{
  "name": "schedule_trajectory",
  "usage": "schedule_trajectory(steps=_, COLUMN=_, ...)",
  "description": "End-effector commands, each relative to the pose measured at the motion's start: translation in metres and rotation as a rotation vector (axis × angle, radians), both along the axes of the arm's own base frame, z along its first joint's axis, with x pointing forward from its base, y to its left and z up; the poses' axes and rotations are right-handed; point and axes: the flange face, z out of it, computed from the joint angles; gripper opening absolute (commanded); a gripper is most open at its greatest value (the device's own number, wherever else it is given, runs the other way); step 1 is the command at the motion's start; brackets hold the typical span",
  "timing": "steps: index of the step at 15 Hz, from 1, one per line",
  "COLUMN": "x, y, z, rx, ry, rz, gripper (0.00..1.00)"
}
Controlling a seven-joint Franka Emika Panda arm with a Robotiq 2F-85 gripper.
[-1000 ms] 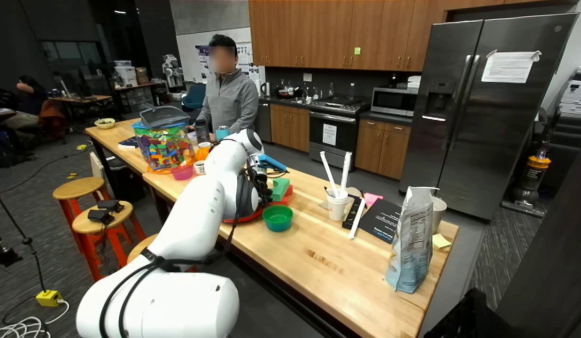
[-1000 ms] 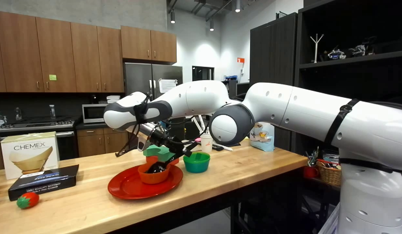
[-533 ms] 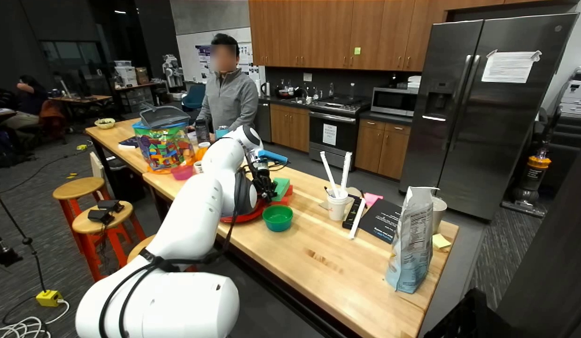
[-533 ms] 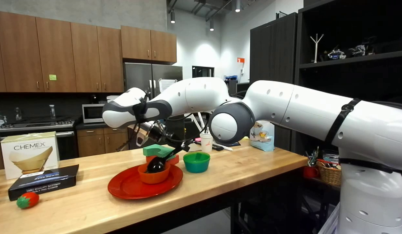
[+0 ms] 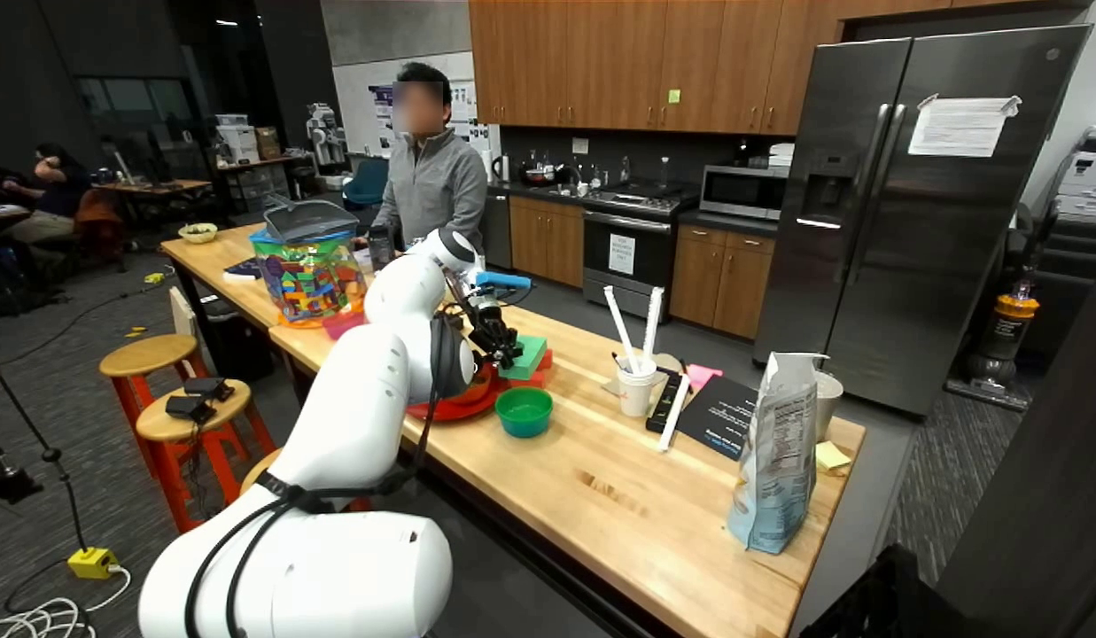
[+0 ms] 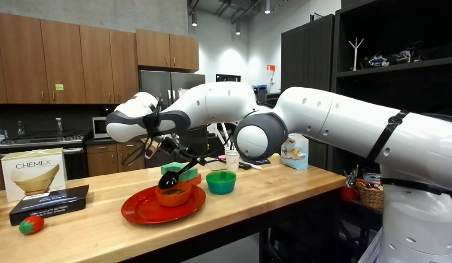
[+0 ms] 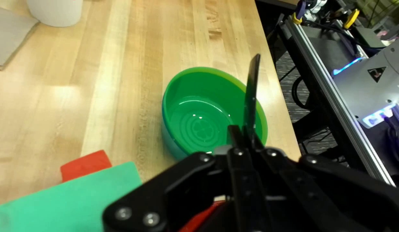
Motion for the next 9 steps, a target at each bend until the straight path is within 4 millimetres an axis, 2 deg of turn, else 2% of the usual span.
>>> schedule_trajectory(steps=1, x=0.0028, y=0.0021, z=0.0080, rx=-0.034, ry=-0.021, rz=0.042, gripper=0.01)
schedule_trajectory(steps=9, x=0.0073, y=0.0089, z=0.0026, rx=-0.131, ry=-0.032, rz=0.141, gripper=0.01)
